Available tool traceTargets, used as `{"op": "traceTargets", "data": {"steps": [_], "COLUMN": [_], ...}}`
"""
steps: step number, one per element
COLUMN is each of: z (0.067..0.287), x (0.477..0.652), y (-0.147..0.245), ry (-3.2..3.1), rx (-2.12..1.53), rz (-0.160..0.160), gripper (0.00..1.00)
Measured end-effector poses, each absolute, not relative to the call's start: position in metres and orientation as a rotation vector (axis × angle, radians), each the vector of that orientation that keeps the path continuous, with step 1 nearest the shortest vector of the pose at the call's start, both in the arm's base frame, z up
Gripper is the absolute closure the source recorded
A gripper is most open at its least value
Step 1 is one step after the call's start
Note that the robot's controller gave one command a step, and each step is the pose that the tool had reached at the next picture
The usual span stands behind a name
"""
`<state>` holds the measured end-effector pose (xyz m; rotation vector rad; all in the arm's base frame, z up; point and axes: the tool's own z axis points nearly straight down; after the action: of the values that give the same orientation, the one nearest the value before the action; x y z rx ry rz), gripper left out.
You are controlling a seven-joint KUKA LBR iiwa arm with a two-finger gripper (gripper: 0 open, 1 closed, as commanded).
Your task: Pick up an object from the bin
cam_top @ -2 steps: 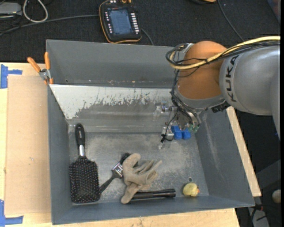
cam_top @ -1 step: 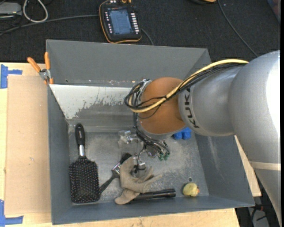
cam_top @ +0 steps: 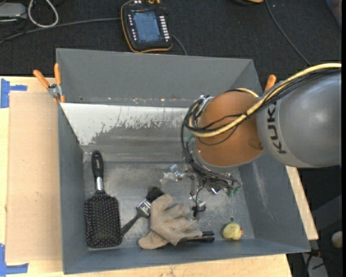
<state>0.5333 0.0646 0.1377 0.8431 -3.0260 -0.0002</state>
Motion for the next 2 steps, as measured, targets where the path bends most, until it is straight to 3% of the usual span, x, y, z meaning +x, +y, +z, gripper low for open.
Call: {"op": "traceTargets", "data": {"steps": [1, 2], "z": [0.099, 0.071], "x": [0.557, 0.551], "y": [0.146, 0.135], "ry": [-2.921, -2.841], "rx": [1.144, 1.341], "rz": [-0.01, -0.006], "gripper": [0.0, 0.0]}}
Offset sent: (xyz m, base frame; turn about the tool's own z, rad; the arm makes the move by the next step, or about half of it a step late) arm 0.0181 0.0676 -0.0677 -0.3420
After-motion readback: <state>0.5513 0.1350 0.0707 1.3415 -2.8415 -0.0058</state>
